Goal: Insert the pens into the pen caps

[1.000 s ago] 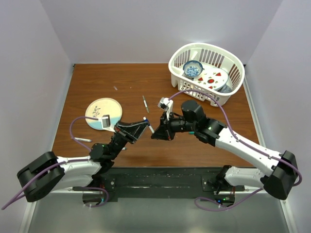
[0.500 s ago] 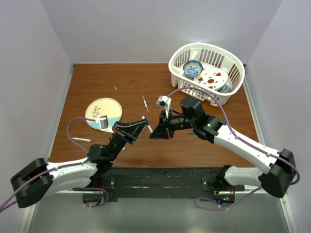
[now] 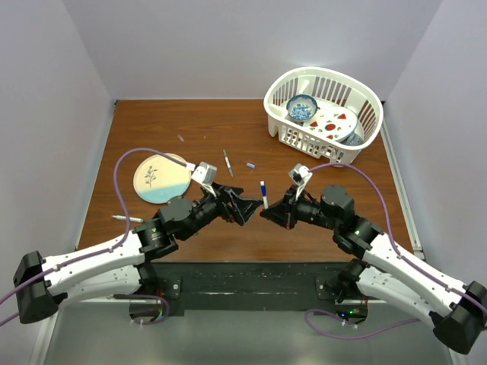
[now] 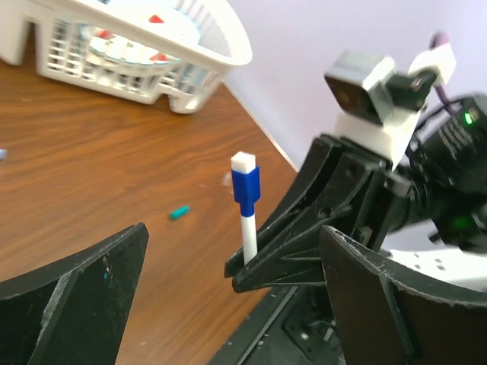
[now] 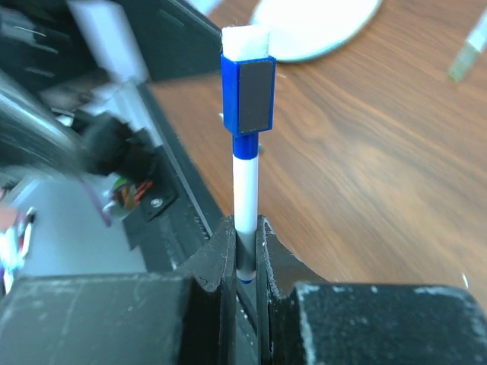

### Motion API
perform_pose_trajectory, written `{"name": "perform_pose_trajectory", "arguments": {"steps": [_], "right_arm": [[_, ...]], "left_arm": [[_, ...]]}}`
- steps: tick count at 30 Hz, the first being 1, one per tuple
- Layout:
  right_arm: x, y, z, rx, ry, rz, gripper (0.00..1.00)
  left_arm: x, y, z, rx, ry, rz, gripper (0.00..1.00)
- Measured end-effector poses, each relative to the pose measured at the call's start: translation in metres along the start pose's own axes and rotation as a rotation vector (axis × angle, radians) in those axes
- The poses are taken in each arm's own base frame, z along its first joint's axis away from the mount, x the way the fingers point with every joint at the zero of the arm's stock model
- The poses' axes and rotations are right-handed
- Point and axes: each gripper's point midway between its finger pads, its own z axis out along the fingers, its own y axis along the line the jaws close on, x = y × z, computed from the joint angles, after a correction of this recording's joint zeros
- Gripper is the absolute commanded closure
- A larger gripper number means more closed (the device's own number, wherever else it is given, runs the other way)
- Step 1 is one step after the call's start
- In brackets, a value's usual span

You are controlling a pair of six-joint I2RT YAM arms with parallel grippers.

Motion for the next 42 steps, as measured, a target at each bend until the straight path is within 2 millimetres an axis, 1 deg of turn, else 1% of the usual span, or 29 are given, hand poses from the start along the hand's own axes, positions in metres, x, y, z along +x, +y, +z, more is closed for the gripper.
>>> {"name": "perform_pose_trajectory", "arguments": {"steps": [2,4,5,7,9,10,11,13,18,21,24,28,30,34,36,39,40,42], "right_arm": [[0.008,-0.017,0.001,0.09,0.012,0.053,1.0],[0.02,-0.037,0.006,0.186,0.044,0.104,1.0],[0.03,-0.05,0.01,0.243,0.075,0.133,0.99],[0.056,-0.077,0.017,0.367,0.16,0.192,0.97],[0.085,-0.098,0.019,0.46,0.252,0.244,0.95],[0.095,-0.105,0.019,0.494,0.283,0.26,0.93],[0.106,-0.111,0.019,0.528,0.322,0.282,0.91],[0.119,-0.121,0.02,0.584,0.371,0.309,0.89],[0.134,-0.134,0.032,0.66,0.428,0.35,0.84],[0.147,-0.138,0.034,0.707,0.469,0.367,0.81],[0.146,-0.137,0.041,0.73,0.465,0.368,0.78],[0.145,-0.137,0.045,0.759,0.457,0.369,0.74],[0.145,-0.137,0.045,0.766,0.451,0.373,0.71],[0.144,-0.137,0.046,0.778,0.445,0.376,0.7],[0.144,-0.136,0.044,0.784,0.447,0.373,0.7],[0.143,-0.134,0.036,0.79,0.462,0.369,0.66],[0.14,-0.131,0.034,0.785,0.459,0.364,0.63],[0.13,-0.125,0.033,0.761,0.437,0.352,0.61]], "left_arm": [[-0.009,0.005,0.0,-0.058,-0.003,0.02,0.0],[-0.015,0.016,-0.002,-0.138,0.004,0.046,0.0],[-0.016,0.023,-0.004,-0.181,0.006,0.061,0.0],[-0.011,0.044,-0.011,-0.285,0.029,0.089,0.0],[-0.001,0.064,-0.019,-0.375,0.062,0.105,0.0],[0.004,0.074,-0.025,-0.421,0.081,0.113,0.0],[0.008,0.082,-0.029,-0.461,0.094,0.117,0.0],[0.018,0.099,-0.04,-0.538,0.118,0.116,0.0],[0.045,0.135,-0.069,-0.681,0.163,0.098,0.01],[0.053,0.146,-0.081,-0.721,0.167,0.074,0.01],[0.053,0.15,-0.088,-0.743,0.145,0.037,0.02],[0.052,0.153,-0.092,-0.772,0.113,-0.016,0.04],[0.054,0.157,-0.095,-0.798,0.11,-0.039,0.05],[0.062,0.166,-0.098,-0.848,0.123,-0.061,0.07],[0.065,0.171,-0.098,-0.871,0.134,-0.057,0.1],[0.066,0.18,-0.094,-0.91,0.164,-0.056,0.12],[0.064,0.184,-0.092,-0.924,0.167,-0.063,0.12],[0.055,0.193,-0.083,-0.949,0.173,-0.08,0.14]]}}
